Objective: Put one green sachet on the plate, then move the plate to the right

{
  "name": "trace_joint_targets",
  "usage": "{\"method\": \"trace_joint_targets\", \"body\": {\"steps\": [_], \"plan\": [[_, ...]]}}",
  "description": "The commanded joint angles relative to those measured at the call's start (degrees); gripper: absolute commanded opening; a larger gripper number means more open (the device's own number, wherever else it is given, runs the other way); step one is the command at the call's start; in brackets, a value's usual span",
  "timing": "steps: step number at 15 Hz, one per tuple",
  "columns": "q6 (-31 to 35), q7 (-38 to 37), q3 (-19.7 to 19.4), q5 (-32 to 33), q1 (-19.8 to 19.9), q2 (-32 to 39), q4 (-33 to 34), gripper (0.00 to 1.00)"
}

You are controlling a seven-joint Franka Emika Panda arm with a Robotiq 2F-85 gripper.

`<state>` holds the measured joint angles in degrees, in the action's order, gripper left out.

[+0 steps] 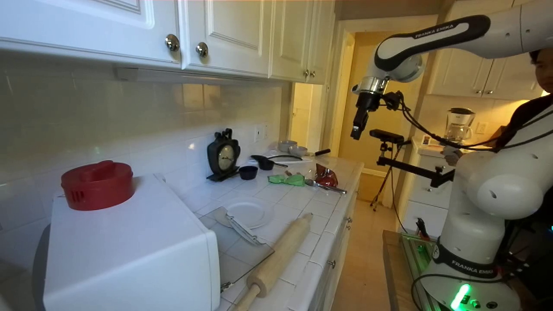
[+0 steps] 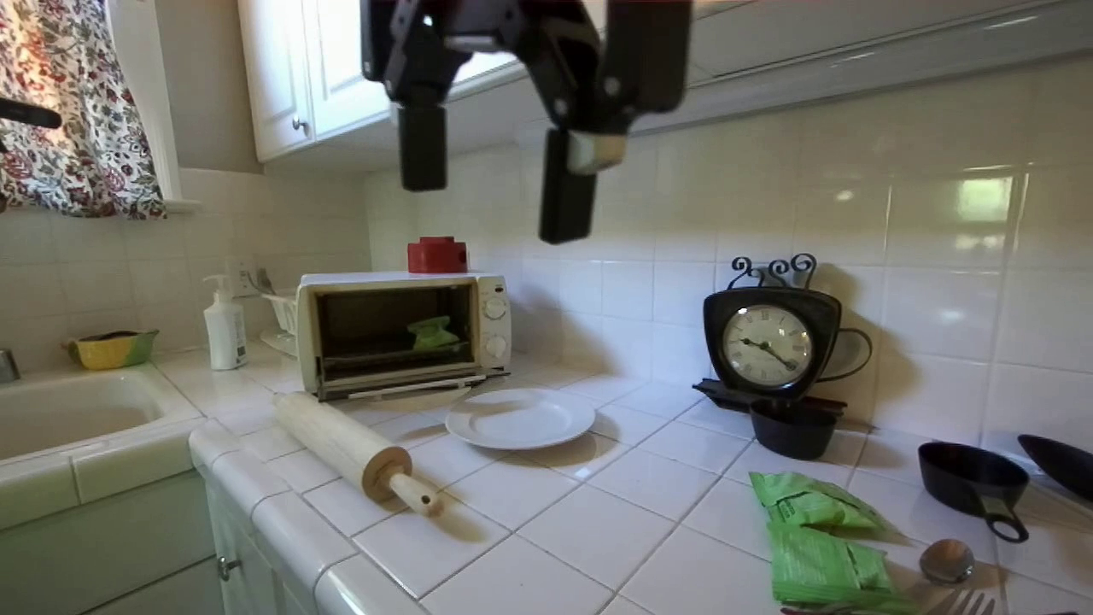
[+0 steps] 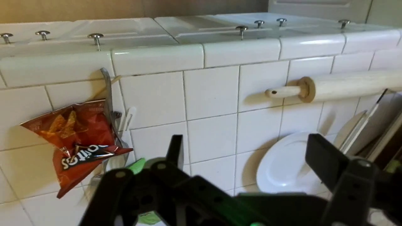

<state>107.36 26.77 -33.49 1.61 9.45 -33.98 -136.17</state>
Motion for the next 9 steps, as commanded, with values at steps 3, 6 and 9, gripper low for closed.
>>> {"method": "trace_joint_targets", "body": {"steps": [3, 6, 9], "plan": [[12.55, -2.36, -1.3, -5.01, 1.99, 12.44, 4.92, 1.0], [17.07, -1.75, -2.83, -7.7, 1.61, 21.7, 10.37, 1.0], [18.08, -1.25, -3.0, -12.08, 2.08, 31.31, 16.73, 1.0]]}}
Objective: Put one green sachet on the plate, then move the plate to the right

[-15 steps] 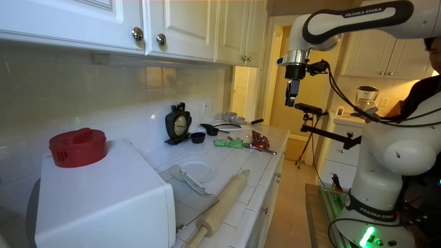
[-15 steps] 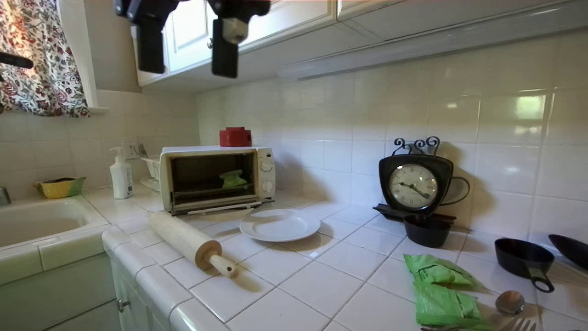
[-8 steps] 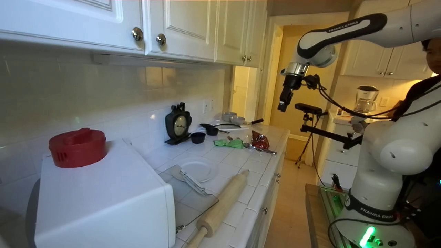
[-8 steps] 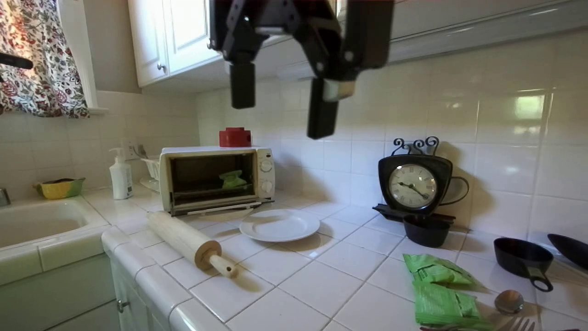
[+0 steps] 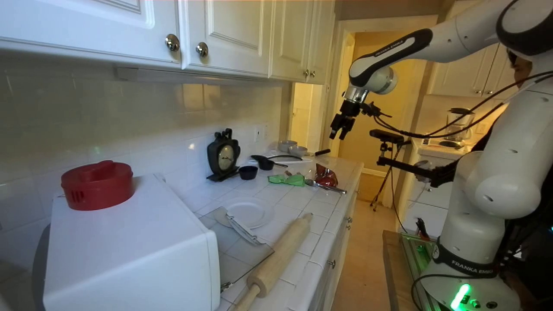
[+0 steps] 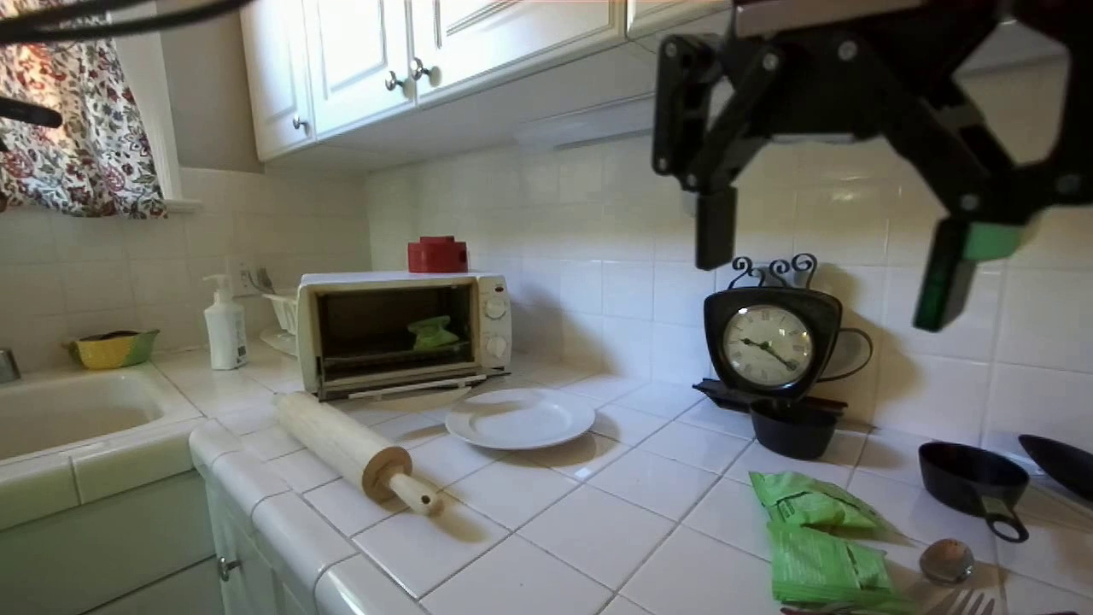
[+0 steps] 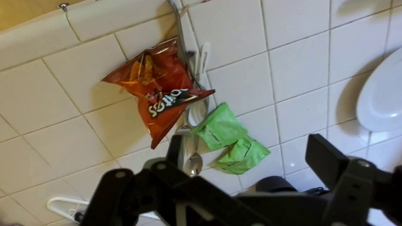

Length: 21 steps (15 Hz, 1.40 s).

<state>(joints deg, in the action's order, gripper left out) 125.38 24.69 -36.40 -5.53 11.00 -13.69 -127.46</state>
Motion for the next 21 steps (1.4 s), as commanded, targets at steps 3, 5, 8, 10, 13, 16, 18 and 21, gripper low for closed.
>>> {"method": "trace_joint_targets", "body": {"steps": [3, 5, 8, 10, 13, 16, 18, 21], "plan": [[0.31, 0.18, 3.15, -4.33, 3.27, 9.48, 6.07, 1.0], [0.29, -0.07, 4.32, -5.41, 3.95, 13.85, 9.17, 1.0], [0.1, -0.18, 4.64, -5.43, 4.31, 15.52, 10.61, 1.0], [-0.11, -0.17, 4.58, -5.44, 4.55, 15.51, 10.9, 1.0], [0.08, 1.87, 5.29, -6.06, 5.07, 16.87, 11.87, 1.0], [-0.33, 7.01, 8.34, -6.84, 8.05, 19.53, 13.86, 1.0], [-0.33, 10.7, 9.92, -6.71, 9.93, 22.01, 15.6, 1.0], [0.17, 14.22, 12.25, -6.49, 12.17, 24.85, 17.05, 1.0]]}}
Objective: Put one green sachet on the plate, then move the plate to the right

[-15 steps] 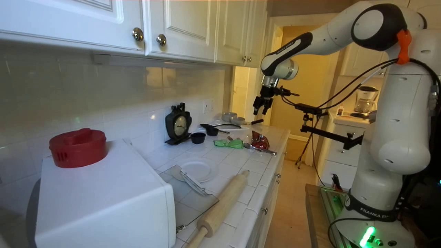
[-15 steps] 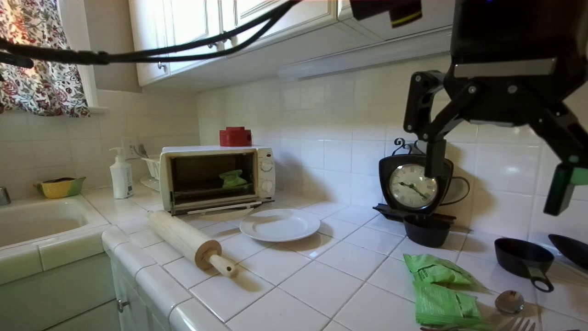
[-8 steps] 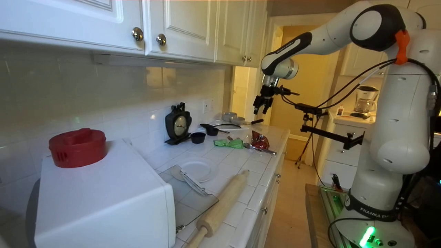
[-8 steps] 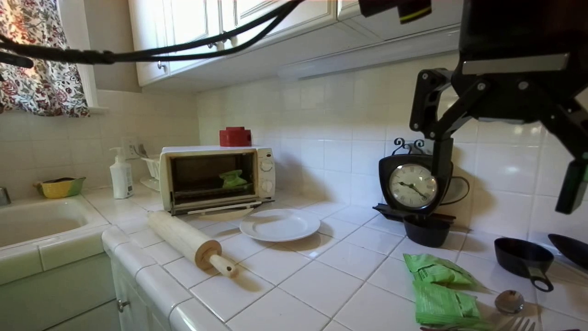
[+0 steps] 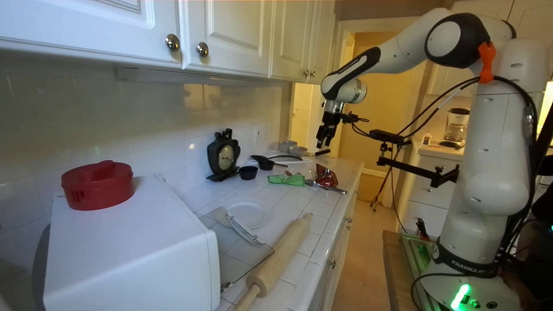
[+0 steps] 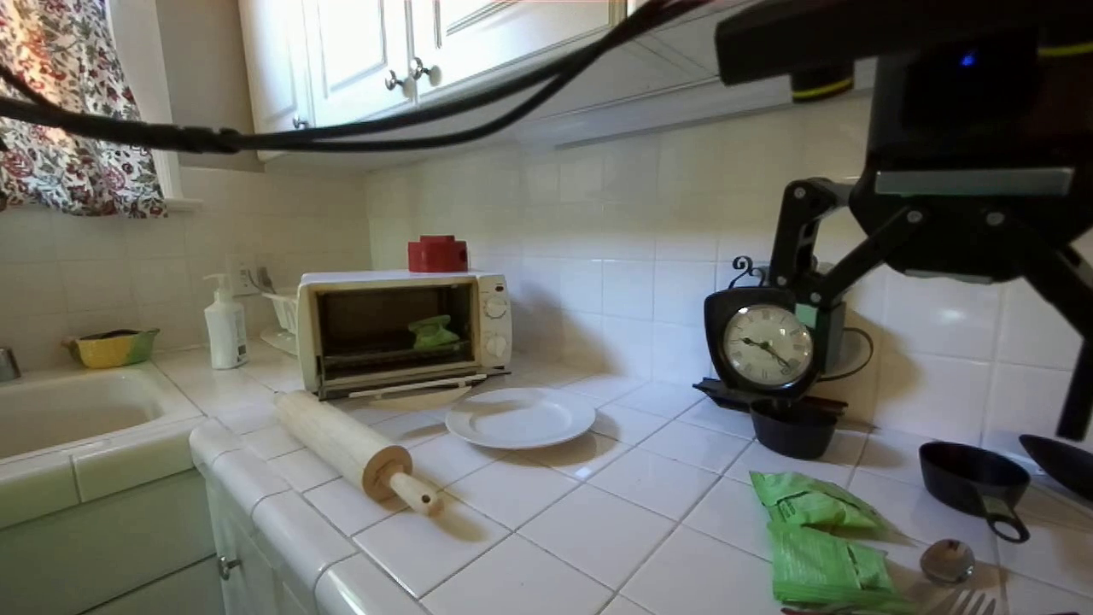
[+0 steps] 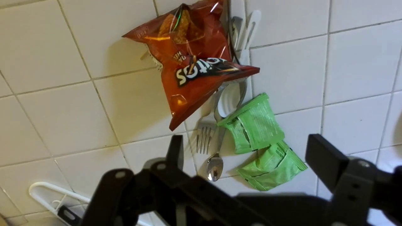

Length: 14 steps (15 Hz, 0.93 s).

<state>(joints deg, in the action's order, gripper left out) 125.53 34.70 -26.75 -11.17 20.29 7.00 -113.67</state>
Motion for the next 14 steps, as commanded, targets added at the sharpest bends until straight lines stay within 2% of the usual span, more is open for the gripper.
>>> {"method": "trace_joint_targets", "body": {"steps": [1, 5, 9, 12, 14], "plan": [[0.59, 5.61, 3.5, -0.85, 3.42, 5.33, 3.63, 1.0], [4.66, 4.81, 8.04, -1.3, 3.58, 10.15, 5.83, 1.0], [5.04, 3.13, 12.7, -1.65, 4.04, 15.33, 10.51, 1.0], [4.23, 3.63, 14.42, -1.29, 5.45, 18.32, 13.11, 1.0], [4.19, 3.52, 14.64, -0.05, 6.01, 18.76, 12.6, 1.0]]}}
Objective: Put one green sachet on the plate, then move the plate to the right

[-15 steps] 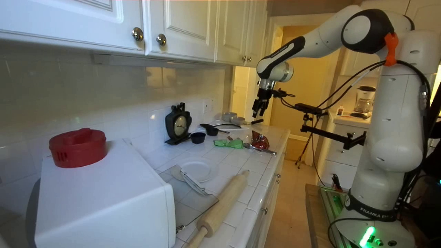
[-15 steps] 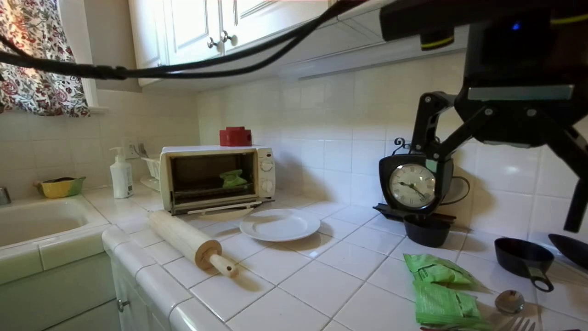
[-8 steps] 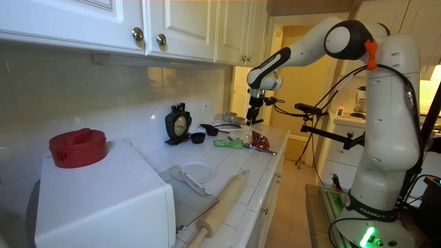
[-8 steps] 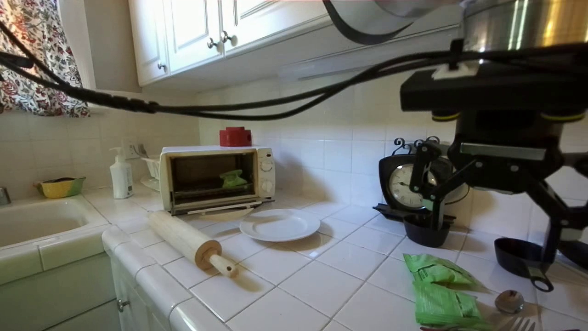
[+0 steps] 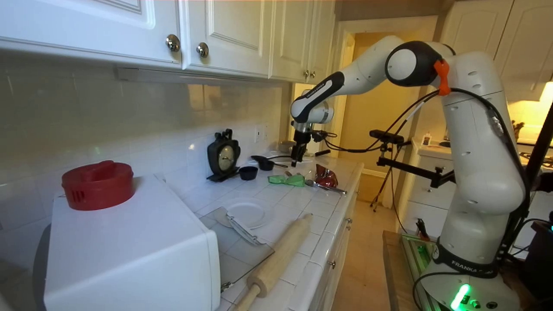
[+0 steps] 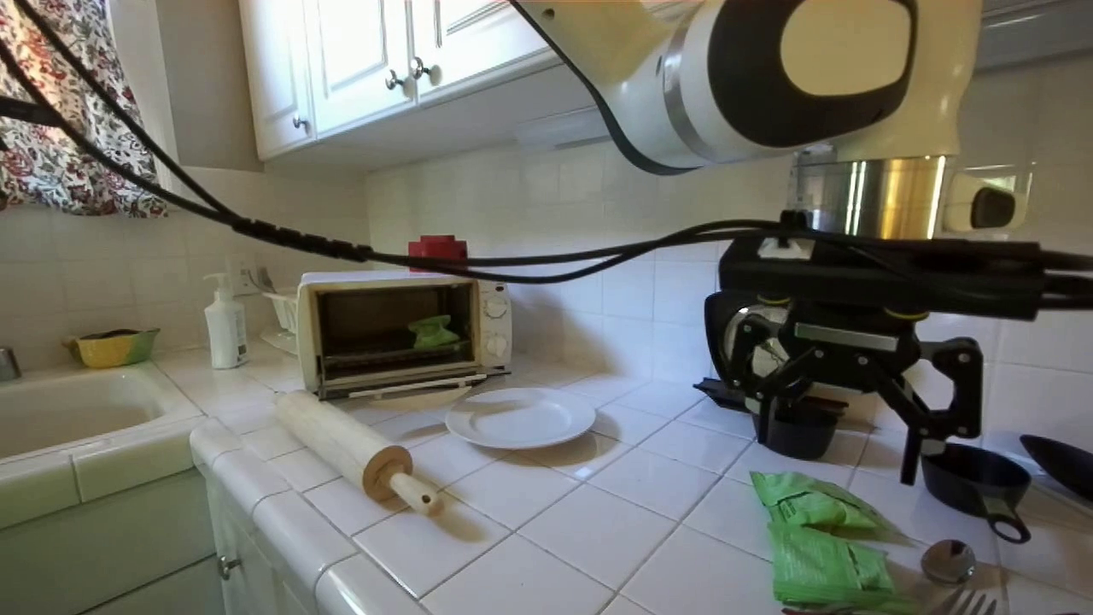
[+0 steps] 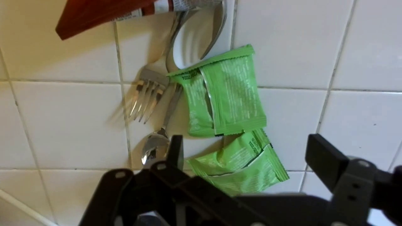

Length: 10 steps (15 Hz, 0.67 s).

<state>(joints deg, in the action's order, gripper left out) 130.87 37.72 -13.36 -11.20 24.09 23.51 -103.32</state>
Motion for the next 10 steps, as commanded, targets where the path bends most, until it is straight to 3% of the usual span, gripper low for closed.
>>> {"method": "trace_joint_targets", "body": {"steps": [1, 10], "plan": [[-0.79, 0.69, 1.37, 0.13, 2.64, 2.48, 1.51, 1.0], [-1.26, 4.17, 4.55, -0.41, 5.88, 8.5, 5.27, 1.0]]}}
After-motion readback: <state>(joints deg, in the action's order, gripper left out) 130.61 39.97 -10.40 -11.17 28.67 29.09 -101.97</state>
